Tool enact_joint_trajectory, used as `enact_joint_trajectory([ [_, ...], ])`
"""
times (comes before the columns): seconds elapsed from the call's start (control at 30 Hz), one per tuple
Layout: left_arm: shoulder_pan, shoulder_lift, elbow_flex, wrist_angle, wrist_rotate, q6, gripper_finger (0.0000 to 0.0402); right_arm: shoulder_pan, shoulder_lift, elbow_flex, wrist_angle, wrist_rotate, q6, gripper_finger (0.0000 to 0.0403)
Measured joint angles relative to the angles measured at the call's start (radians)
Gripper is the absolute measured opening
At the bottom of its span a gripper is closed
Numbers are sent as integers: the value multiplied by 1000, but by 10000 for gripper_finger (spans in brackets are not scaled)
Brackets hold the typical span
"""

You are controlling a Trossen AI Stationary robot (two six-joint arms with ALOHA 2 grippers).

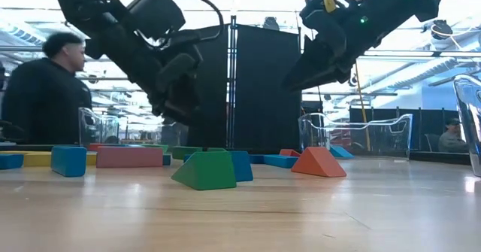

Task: Sort blocks by size
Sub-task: Put the green triangular block into the top right transparent bin

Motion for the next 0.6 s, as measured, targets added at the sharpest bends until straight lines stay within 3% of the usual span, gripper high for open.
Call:
enact_joint_trajectory([
  [0.3, -29, 150, 1, 166, 16, -57, 239, 0, 0, 0, -5, 0, 30, 162],
  [0.6, -29, 282, 76, 182, 12, -106, 340, 0, 0, 0, -5, 0, 34, 162],
])
